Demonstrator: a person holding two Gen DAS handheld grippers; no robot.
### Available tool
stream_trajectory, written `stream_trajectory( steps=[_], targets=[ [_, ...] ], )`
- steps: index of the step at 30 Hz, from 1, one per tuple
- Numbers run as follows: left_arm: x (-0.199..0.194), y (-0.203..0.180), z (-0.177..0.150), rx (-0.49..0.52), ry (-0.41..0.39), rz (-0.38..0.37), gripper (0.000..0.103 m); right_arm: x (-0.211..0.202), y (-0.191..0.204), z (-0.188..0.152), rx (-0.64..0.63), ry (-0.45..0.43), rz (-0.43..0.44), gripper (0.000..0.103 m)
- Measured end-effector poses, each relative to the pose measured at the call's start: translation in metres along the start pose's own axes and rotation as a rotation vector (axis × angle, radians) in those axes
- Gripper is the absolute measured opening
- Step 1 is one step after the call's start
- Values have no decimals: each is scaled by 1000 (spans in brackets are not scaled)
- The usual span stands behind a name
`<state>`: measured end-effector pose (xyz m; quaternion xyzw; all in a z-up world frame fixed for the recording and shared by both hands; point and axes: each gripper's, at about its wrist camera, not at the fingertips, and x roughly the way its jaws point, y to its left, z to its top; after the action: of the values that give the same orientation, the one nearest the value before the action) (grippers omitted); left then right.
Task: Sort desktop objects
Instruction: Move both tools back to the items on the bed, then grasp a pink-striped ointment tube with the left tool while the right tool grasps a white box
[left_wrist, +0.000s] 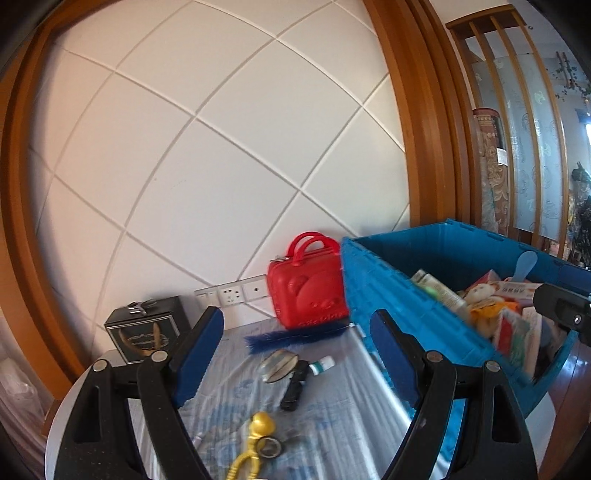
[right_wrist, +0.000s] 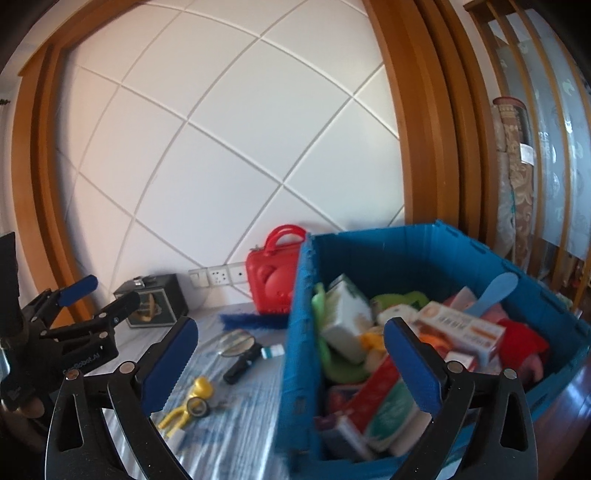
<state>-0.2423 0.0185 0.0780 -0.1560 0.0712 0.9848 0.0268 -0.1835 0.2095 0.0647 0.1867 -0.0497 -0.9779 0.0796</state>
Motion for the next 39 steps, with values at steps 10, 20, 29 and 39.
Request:
stream_trajectory(
  steps=[10, 20, 29, 39],
  targets=[
    [-1, 89, -45, 22, 25, 64, 82, 17, 70, -36, -2, 56, -17, 102],
    [27, 196, -155, -31, 240, 227, 82, 121, 153, -143, -149, 392, 180, 99],
    [61, 239, -224, -57, 386, 256, 82, 244, 230, -258, -227, 750, 326, 79],
    [181, 228, -285, 38, 547, -60, 82, 291, 234, -298, -229, 894, 280, 56]
  ],
)
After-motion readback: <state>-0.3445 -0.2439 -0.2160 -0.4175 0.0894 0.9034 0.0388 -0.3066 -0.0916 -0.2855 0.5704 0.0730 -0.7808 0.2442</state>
